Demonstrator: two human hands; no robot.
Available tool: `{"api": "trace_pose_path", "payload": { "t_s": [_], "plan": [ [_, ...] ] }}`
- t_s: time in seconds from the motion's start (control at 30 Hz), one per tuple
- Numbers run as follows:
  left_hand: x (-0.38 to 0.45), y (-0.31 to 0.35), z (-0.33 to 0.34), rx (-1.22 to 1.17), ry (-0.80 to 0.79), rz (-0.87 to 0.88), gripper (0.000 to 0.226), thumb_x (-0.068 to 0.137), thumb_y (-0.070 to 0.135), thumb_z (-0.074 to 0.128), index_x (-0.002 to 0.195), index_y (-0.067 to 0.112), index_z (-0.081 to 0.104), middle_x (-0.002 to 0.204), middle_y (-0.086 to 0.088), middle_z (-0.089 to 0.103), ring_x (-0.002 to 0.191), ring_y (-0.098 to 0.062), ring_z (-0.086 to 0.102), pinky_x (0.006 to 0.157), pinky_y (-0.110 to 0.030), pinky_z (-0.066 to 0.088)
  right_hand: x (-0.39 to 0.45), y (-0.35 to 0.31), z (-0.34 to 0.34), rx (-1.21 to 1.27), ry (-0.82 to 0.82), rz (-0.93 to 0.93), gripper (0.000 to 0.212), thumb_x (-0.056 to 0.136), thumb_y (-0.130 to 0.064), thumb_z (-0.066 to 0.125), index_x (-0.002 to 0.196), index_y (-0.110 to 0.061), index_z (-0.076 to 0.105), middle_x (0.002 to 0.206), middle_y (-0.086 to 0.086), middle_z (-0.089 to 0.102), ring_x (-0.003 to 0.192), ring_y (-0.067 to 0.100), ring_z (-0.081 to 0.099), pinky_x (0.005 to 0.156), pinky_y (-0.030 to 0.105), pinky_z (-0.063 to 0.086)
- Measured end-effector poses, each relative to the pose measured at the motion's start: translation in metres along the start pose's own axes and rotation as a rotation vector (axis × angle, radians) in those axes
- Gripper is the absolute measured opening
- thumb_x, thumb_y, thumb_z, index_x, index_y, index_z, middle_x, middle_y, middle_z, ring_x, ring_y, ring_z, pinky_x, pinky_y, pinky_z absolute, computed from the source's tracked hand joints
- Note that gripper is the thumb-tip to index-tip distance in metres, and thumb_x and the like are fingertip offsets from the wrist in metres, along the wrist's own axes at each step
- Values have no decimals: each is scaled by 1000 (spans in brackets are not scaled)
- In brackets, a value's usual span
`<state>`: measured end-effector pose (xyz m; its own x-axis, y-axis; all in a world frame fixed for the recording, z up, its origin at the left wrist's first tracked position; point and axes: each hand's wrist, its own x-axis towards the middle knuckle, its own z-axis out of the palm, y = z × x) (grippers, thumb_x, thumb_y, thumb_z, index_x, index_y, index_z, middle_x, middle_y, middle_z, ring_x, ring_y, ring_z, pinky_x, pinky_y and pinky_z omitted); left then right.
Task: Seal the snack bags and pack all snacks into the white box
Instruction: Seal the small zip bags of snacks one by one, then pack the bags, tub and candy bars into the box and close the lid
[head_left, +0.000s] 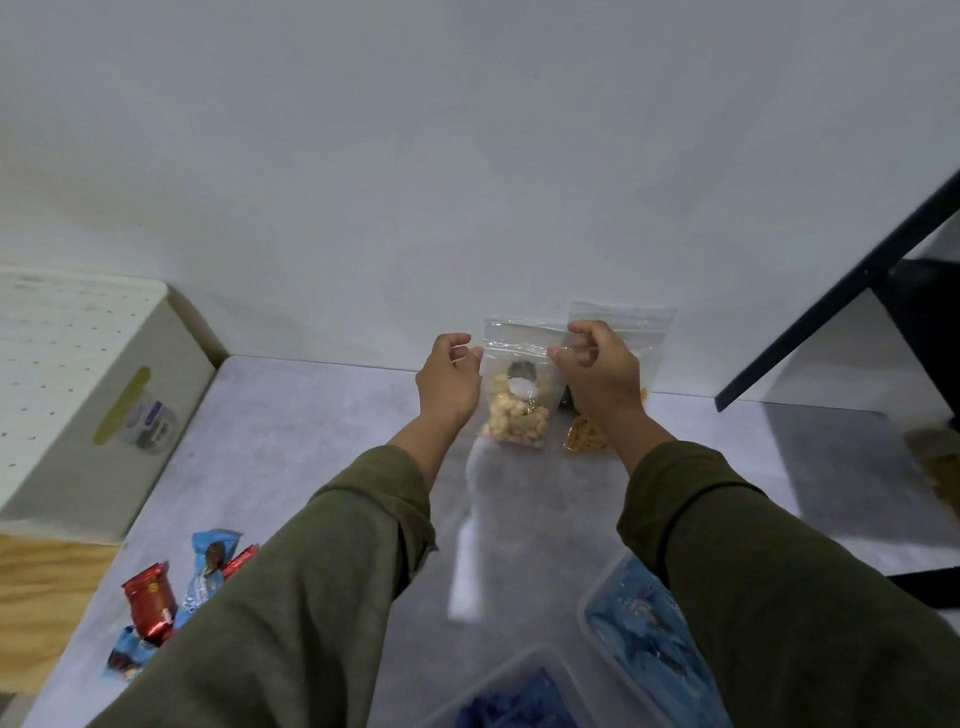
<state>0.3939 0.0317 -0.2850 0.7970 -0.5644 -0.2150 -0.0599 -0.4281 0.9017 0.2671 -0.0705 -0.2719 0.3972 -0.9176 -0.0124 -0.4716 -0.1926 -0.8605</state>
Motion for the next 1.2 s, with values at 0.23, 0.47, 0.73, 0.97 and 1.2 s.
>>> {"api": "trace_pose_path", "payload": {
  "t_s": [0.23, 0.47, 0.73, 0.97, 1.2],
  "plan": [
    [-21, 13, -68, 20, -49, 75, 42, 96, 31, 50, 136, 19, 43, 138, -6, 50, 126, -21, 48, 101, -28, 36, -42, -47, 7, -46, -22, -89, 48, 87, -37, 61, 131, -24, 49, 137, 1, 48, 127, 17, 44, 107, 36, 37],
    [-68, -2, -193, 20, -16, 172, 42, 96, 33, 50, 136, 20, 43, 138, -4, 49, 125, -20, 48, 99, -28, 36, -131, -122, 68, -21, -32, -136, 50, 87, -41, 60, 131, -22, 48, 137, 7, 47, 126, 22, 46, 107, 40, 38],
    [-113, -60, -373, 12, 216, 155, 39, 95, 32, 52, 132, 18, 47, 135, -4, 53, 119, -23, 53, 97, -32, 41, -246, -209, 192, 20, -220, -249, 51, 88, -40, 60, 134, -20, 45, 136, 10, 47, 124, 25, 47, 102, 36, 39],
    [-104, -124, -458, -76, 412, -15, 42, 95, 31, 52, 134, 18, 43, 139, -8, 46, 125, -23, 47, 97, -32, 39, -274, -236, 278, -25, -383, -216, 56, 89, -41, 58, 138, -19, 40, 138, 12, 45, 124, 27, 47, 102, 36, 39],
    [-56, -159, -467, -121, 513, -256, 82, 93, 36, 54, 151, 9, 3, 158, -13, 11, 146, -30, 15, 115, -41, 24, -248, -225, 338, -19, -455, -156, 67, 88, -36, 61, 143, -13, 30, 142, 12, 42, 129, 28, 42, 97, 32, 37]
  ]
}}
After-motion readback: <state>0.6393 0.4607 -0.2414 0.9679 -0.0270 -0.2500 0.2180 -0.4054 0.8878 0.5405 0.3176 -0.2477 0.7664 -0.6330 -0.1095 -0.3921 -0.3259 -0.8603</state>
